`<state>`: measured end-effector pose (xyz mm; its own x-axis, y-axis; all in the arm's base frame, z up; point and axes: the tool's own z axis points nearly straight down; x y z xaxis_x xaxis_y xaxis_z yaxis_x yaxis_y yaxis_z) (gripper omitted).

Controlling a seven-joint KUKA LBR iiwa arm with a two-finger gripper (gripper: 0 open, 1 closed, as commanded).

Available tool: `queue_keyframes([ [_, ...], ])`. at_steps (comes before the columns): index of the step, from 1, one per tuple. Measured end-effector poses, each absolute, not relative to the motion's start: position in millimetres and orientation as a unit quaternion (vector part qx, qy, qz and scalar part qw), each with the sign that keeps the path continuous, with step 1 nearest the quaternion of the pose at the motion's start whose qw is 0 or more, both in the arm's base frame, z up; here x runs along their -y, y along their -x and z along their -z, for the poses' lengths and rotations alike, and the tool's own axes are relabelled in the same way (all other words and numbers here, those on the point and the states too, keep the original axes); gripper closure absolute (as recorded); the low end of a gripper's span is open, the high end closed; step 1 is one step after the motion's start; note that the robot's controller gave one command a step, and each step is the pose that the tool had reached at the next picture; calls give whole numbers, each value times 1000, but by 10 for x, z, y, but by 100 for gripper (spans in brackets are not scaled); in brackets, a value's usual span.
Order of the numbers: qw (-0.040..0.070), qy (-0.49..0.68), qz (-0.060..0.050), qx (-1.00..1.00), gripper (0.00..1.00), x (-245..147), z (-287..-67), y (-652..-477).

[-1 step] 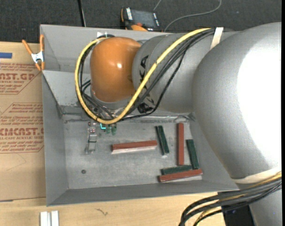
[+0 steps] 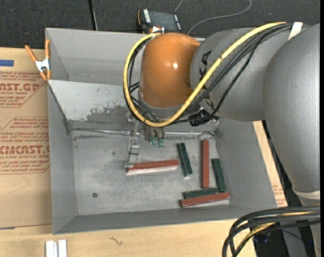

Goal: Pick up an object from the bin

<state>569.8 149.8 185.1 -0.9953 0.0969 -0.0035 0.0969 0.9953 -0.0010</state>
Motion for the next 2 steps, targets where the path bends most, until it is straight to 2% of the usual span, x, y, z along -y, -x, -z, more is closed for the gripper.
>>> queue_keyframes([
  [1, -2, -122, 2, -993, 0, -808, -1312, -5476],
  [2, -3, -104, 1, -995, 0, -821, -655, -5402],
])
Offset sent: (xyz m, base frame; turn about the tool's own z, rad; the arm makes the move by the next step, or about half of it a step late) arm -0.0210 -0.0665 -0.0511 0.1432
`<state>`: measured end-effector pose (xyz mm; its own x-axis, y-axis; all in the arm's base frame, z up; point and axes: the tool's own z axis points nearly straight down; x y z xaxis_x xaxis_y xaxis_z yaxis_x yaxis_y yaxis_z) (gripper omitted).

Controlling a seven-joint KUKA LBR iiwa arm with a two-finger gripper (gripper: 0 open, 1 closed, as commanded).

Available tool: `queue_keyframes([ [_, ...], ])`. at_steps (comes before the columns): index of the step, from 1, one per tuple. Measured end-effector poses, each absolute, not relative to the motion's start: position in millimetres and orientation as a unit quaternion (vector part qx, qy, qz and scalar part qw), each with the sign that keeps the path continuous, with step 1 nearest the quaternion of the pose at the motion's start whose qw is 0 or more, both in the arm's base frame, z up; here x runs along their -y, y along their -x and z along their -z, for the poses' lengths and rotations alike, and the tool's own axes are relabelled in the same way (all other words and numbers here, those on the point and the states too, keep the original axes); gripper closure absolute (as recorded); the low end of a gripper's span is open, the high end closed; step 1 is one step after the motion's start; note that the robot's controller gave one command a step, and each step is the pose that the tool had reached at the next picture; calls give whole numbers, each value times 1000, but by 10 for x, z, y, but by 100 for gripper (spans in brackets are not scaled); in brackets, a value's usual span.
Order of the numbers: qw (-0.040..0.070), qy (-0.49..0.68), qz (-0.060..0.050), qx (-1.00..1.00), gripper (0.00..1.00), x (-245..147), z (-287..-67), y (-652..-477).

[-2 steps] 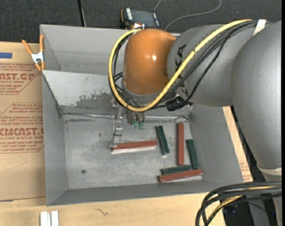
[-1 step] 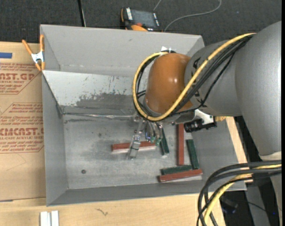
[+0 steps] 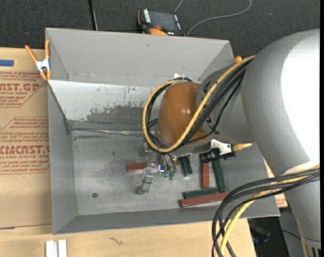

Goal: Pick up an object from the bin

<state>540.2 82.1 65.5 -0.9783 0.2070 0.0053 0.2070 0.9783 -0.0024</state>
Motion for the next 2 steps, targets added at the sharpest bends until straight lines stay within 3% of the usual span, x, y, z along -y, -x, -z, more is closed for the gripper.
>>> queue_keyframes([
  [1, -1, 104, 1, 995, 100, -826, -708, -5430],
  [2, -4, 166, 2, 986, 100, -1040, -2043, -5376],
])
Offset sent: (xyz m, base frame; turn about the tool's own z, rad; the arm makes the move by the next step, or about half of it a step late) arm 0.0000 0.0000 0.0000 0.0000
